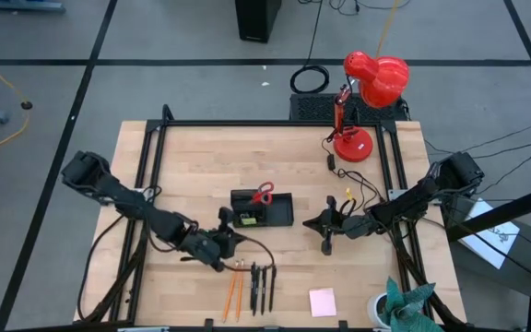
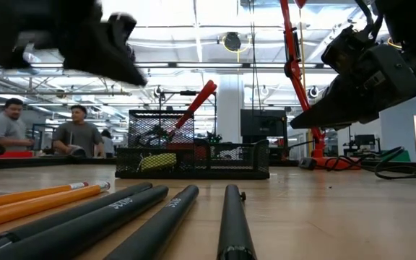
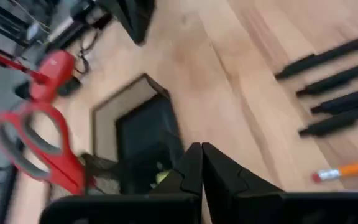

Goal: Pick and place office supplies into organizer
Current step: Adjust the black desk organizer, then put the orange pencil into the black desk organizer

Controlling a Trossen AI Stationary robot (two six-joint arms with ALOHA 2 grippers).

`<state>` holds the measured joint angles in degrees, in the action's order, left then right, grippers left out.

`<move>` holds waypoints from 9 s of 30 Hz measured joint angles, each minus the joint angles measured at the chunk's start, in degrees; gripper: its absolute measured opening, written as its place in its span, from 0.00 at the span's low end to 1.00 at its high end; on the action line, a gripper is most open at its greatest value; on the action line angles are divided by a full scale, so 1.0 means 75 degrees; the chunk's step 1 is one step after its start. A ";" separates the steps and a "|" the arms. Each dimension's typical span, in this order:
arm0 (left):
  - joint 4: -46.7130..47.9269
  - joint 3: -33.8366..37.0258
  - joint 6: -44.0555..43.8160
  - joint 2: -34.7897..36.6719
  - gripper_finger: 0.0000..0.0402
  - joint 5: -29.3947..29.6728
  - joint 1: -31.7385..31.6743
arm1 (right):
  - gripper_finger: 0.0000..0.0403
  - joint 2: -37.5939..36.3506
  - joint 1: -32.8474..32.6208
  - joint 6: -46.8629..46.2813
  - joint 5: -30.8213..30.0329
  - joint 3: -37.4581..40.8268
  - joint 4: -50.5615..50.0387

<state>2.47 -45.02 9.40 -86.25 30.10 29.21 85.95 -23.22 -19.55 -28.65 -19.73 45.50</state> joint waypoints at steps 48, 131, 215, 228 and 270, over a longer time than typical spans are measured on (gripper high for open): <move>-0.0596 0.1822 -0.2801 0.0016 0.04 -0.2375 -0.0672 | 0.01 0.0000 0.0003 0.0099 0.0039 0.0000 0.0072; 0.8426 -0.6768 -1.1942 -0.3863 0.09 -0.2208 0.0646 | 0.01 -0.2675 0.0481 0.2925 0.2058 0.0006 -0.0674; 0.8800 -0.5118 -0.9595 -0.4489 0.43 -0.3470 0.0924 | 0.01 -0.2669 0.0481 0.2721 0.2061 0.0003 -0.0790; 1.0277 -0.4119 -1.4400 -0.2301 0.44 -0.3902 0.1888 | 0.01 -0.2672 0.0481 0.2692 0.2061 0.0003 -0.0794; 0.6672 -0.0180 -1.5679 -0.1298 0.43 -0.5116 0.2426 | 0.01 -0.2669 0.0482 0.2730 0.2035 0.0003 -0.0791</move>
<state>52.51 -46.37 -108.19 -95.98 -8.27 47.41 65.93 -19.61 0.93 -13.39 -19.70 39.57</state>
